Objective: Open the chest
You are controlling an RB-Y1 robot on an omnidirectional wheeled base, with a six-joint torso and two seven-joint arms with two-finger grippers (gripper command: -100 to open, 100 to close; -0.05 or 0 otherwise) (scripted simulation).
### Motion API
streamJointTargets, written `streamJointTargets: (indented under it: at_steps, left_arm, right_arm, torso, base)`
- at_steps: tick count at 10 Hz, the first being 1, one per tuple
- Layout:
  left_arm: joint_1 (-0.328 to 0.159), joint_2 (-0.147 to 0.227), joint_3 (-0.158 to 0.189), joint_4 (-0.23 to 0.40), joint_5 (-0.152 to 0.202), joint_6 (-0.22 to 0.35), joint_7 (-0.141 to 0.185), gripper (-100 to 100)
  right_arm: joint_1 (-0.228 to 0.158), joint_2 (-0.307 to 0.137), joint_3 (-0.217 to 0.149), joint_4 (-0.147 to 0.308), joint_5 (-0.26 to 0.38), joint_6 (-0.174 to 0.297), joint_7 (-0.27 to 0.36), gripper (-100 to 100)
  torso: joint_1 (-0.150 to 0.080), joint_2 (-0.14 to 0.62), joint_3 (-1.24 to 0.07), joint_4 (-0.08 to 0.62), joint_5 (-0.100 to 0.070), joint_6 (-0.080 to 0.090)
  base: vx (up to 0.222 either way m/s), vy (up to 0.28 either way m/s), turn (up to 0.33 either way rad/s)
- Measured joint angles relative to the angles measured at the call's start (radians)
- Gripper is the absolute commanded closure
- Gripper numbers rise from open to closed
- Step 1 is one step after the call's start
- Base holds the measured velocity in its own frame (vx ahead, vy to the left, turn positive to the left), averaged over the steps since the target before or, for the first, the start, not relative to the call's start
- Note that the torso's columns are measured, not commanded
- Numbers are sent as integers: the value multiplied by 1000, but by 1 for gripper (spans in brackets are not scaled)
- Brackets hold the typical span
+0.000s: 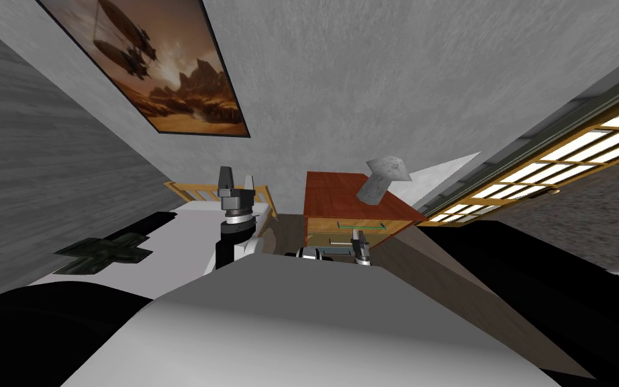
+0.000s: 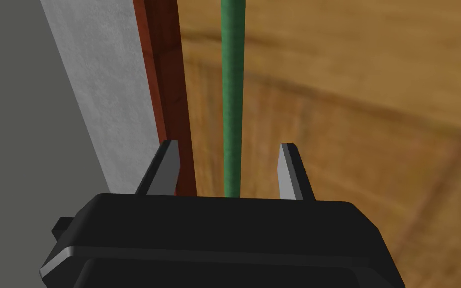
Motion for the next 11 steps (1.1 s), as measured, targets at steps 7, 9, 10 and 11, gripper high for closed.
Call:
streamJointTargets:
  at_steps: [7,9,10,11]
  left_arm:
    - [0,0,0,0,0,0,0,0]
    - [0,0,0,0,0,0,0,0]
    - [0,0,0,0,0,0,0,0]
    - [0,0,0,0,0,0,0,0]
  right_arm:
    - [28,46,27,95,3,-117,53,-100]
    - [28,41,28,95,2,-111,1,-100]
    - [26,38,27,97,2,-108,-26,-100]
    - [26,36,27,97,2,-105,-53,-100]
  torso:
    - [6,1,1,0,2,0]
    - [4,1,1,0,1,0]
    - [3,1,0,0,1,0]
    - [3,1,0,0,1,0]
  base:
    - [12,-50,24]
    - [0,0,0]
    - [0,0,0]
    - [0,0,0]
